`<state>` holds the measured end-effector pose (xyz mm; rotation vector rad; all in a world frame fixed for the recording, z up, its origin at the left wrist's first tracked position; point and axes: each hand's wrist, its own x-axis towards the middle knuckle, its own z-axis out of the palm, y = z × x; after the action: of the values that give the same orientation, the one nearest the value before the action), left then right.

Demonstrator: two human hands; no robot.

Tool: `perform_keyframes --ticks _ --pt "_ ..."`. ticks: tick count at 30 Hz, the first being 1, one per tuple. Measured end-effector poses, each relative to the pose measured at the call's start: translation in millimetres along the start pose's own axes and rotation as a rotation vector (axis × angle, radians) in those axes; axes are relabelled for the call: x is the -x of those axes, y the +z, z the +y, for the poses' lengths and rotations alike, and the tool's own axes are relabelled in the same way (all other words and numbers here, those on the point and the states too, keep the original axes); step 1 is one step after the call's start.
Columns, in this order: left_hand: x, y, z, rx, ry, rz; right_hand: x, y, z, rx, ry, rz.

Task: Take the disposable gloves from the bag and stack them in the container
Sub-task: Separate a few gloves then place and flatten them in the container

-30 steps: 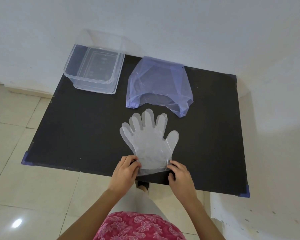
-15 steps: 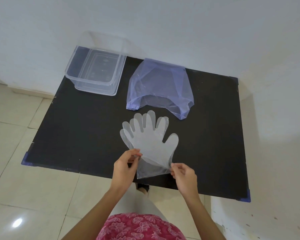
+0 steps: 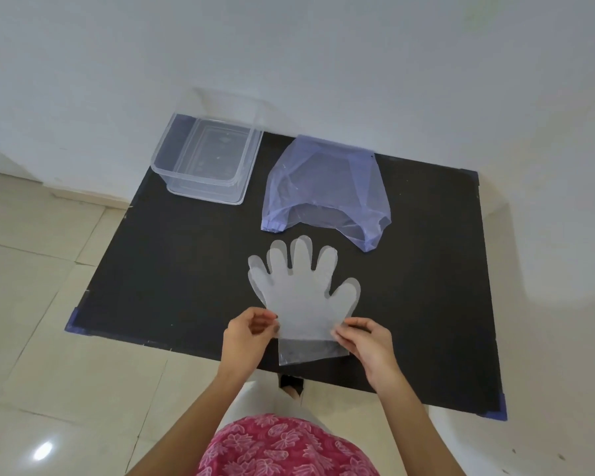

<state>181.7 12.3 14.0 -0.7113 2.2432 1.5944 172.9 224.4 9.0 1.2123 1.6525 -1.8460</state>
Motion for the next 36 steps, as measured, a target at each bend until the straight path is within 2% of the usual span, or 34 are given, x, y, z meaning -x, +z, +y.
perform_keyframes --ticks 6,11,14,18,21,26,31,36 --pt "3 -10 5 0.167 -0.262 -0.027 3 2 -8 0.083 -0.047 -0.075" --pt "-3 -32 7 0.757 -0.658 -0.242 12 8 -36 0.147 -0.067 -0.147" --pt "-2 -30 9 0.82 -0.762 -0.257 17 12 -43 0.186 -0.075 -0.19" --pt "-8 -17 13 0.808 -0.768 -0.293 22 15 -48 0.199 -0.064 -0.193" --pt "-8 -13 21 0.758 -0.731 -0.313 25 15 -47 0.243 -0.077 -0.119" --pt "-5 -17 32 0.703 -0.678 -0.314 21 15 -39 0.33 -0.22 0.008" --pt "-6 -27 37 0.587 -0.587 -0.309 24 19 -38 0.156 -0.145 -0.068" --pt "-2 -40 43 0.615 -0.564 -0.306 29 27 -37 0.112 -0.021 -0.19"
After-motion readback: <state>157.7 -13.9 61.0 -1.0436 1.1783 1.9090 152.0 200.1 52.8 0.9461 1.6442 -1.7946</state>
